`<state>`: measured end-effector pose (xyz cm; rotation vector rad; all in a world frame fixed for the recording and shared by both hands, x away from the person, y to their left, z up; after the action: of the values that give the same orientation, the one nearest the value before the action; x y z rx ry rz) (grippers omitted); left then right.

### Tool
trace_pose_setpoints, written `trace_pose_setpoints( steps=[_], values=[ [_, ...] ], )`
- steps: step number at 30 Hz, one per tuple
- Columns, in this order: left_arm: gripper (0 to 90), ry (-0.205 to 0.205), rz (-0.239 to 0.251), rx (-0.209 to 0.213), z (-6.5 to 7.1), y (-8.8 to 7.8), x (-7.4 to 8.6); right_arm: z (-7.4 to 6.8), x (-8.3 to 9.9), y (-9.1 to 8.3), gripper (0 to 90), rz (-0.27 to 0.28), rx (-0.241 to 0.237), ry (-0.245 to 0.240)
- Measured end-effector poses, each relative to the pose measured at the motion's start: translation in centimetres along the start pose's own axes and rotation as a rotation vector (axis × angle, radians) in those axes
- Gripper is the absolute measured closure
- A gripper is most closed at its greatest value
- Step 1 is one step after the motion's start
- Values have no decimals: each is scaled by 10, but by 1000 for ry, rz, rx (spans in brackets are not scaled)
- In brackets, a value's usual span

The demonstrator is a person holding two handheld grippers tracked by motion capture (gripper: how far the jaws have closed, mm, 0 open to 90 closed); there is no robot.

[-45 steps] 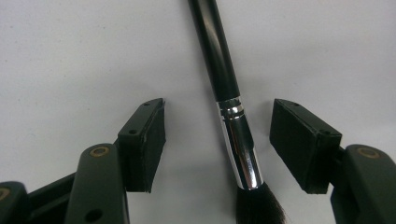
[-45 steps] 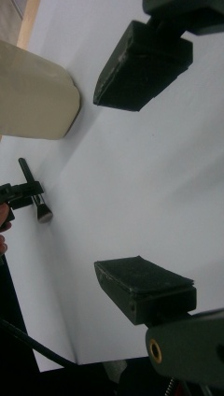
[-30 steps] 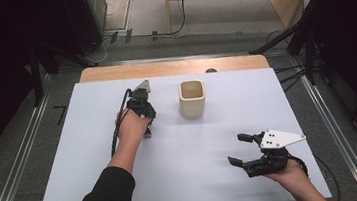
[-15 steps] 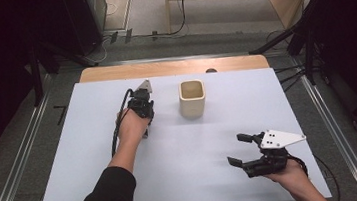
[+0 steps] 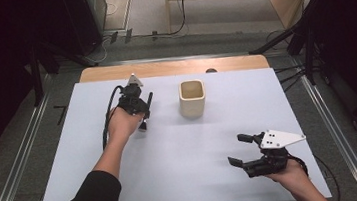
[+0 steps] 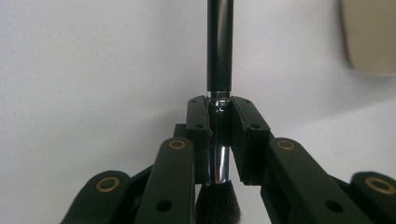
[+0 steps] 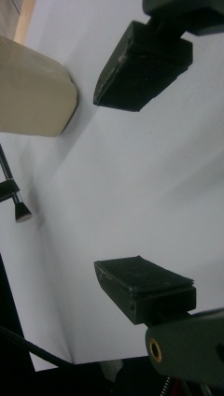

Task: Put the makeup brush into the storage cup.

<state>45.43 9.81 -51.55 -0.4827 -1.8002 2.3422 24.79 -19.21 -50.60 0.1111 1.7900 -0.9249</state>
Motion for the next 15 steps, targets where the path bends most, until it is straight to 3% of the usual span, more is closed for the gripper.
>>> trace_pose_setpoints(
  steps=[1, 6, 12, 15],
  values=[
    [788, 11, 7, 35, 1, -3, 1, 0, 0, 0, 191, 2, -1, 1],
    [789, 39, 55, 107, 1, -14, 7, 0, -1, 0, 191, 6, 2, -1],
    [788, 100, 101, 137, 2, -24, 19, 0, -1, 0, 190, 14, 3, 3],
    [788, 131, 112, 129, 3, -26, 26, 1, -2, -1, 195, 38, 6, -6]
  ],
)
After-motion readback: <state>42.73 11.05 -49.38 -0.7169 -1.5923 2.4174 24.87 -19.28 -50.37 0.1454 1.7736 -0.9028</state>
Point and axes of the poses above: each handheld gripper's, and its own axes: y roughly forward along the jaws, x roughly out of its underside, z roughly to its right, the point moved 8 cm from there along y, roughly forward along the jaws, and after that the axes turned 6 degrees about -z, right-handed, at the moved point
